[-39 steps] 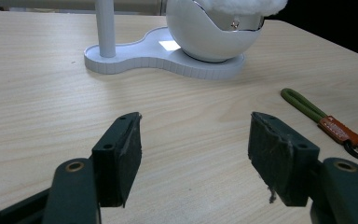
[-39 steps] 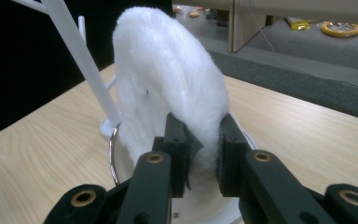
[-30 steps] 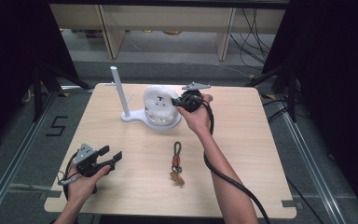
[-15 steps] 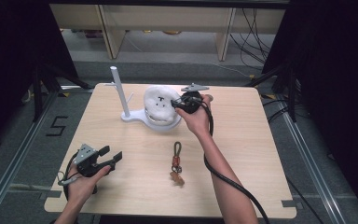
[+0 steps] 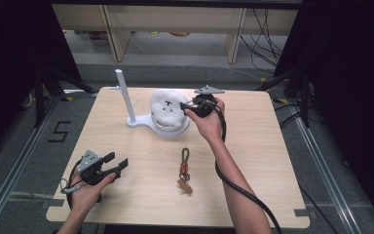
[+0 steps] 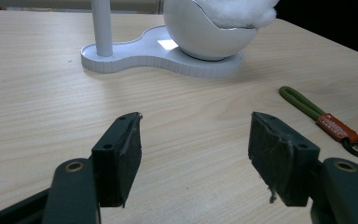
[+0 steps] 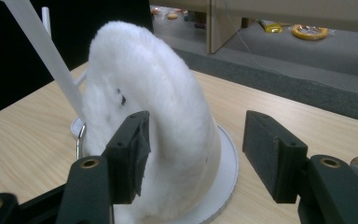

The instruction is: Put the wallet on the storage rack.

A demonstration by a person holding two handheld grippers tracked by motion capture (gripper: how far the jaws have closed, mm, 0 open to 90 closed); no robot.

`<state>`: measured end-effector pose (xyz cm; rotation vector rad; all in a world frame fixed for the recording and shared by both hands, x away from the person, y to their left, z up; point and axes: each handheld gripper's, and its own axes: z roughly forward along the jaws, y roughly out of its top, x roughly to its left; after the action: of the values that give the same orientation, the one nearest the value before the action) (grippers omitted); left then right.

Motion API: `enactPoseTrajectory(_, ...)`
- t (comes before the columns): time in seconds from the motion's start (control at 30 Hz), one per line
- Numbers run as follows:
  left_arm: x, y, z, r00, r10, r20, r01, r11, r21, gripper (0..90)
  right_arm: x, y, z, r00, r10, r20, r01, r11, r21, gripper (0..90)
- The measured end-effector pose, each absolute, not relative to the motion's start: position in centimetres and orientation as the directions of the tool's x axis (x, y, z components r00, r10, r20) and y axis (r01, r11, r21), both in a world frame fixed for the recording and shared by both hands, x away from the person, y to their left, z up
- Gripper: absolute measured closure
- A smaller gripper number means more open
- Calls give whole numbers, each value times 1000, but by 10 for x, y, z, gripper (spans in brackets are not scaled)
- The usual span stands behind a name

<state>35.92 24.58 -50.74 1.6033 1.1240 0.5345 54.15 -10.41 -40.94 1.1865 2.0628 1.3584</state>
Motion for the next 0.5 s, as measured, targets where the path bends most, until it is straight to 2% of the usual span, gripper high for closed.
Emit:
enactPoseTrajectory(0.23,359,245,-507,464,863,-200,396,-1,918,338,531,-111,-401,-553,823,129,433,152,888,432)
enactPoseTrajectory(0.43,359,244,-506,460,865,-202,404,-1,915,335,518,-121,-396,-519,844,140,492,160,856,473)
enactPoseTrajectory(0.47,359,244,-506,462,864,-200,405,-5,914,334,512,-125,-397,-491,857,153,541,163,825,496)
enactPoseTrajectory(0.5,359,244,-506,462,864,-200,405,-5,914,332,512,-125,-397,-491,857,153,541,163,825,496)
